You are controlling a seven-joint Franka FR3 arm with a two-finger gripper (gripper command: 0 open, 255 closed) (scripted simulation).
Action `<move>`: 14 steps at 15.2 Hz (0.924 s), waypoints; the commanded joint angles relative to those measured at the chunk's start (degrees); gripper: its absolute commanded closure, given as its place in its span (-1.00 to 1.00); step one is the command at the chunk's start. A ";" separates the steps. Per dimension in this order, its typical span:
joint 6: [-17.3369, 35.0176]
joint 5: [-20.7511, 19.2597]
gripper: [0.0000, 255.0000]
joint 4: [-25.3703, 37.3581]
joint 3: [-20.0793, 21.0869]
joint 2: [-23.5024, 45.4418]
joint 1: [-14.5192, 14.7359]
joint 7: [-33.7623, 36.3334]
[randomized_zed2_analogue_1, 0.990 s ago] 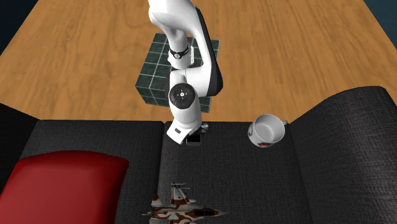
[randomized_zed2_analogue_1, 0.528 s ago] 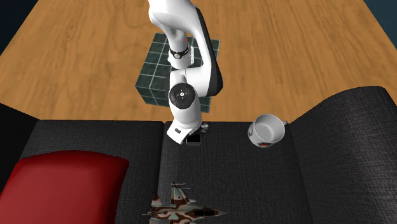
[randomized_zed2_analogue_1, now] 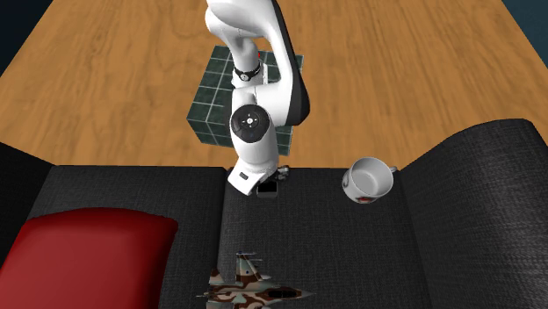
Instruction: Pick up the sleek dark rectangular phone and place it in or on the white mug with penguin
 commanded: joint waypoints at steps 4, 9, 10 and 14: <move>-3.59 0.35 1.00 1.93 0.08 -1.68 -0.10 -0.09; -7.15 0.66 1.00 3.97 0.12 -3.22 -0.19 -0.16; -7.87 0.71 1.00 4.42 0.12 -3.50 -0.20 -0.16; -10.76 0.89 1.00 6.34 0.13 -4.49 -0.26 -0.17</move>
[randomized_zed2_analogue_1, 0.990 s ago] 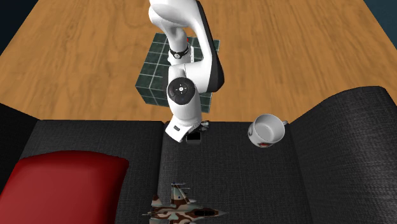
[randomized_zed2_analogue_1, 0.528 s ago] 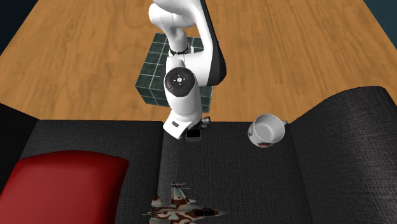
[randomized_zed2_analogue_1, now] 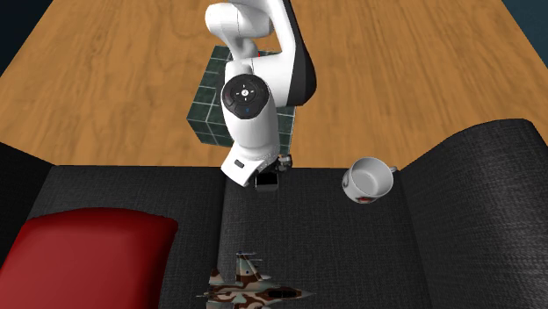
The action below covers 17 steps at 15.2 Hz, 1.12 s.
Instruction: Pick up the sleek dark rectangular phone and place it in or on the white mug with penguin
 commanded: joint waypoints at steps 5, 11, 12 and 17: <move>-4.37 0.20 1.00 3.16 -0.01 -1.22 -0.08 0.01; -8.82 0.31 1.00 6.84 -0.01 -2.01 -0.12 0.12; -9.57 0.32 1.00 7.51 -0.01 -2.10 -0.13 0.14; -11.64 -0.05 1.00 10.28 1.19 -1.52 1.33 2.98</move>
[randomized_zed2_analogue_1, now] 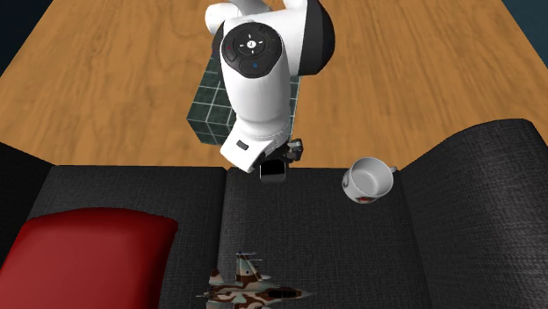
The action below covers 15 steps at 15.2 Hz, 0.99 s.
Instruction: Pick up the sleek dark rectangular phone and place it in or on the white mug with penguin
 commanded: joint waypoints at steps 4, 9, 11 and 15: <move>-0.70 -1.14 1.00 3.20 2.74 2.30 3.57 6.58; -1.80 -3.09 1.00 8.40 5.31 6.38 7.76 13.59; -2.47 -4.08 1.00 11.09 6.20 8.44 9.60 16.36; -4.37 -6.38 1.00 17.68 7.67 13.33 13.68 21.75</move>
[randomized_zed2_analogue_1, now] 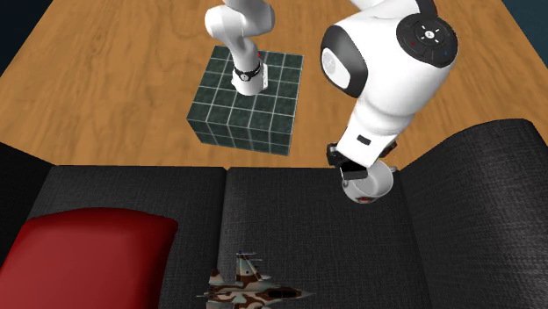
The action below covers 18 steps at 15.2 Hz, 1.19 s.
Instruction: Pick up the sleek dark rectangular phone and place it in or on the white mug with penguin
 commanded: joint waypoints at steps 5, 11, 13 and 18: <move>-4.03 -4.01 1.00 12.90 1.38 9.24 7.18 7.56; -4.30 -5.73 1.00 17.62 1.43 13.82 10.57 10.35; -2.61 -5.68 1.00 15.66 1.42 13.57 10.30 10.38; 1.41 -5.67 1.00 11.35 1.36 13.31 9.78 10.49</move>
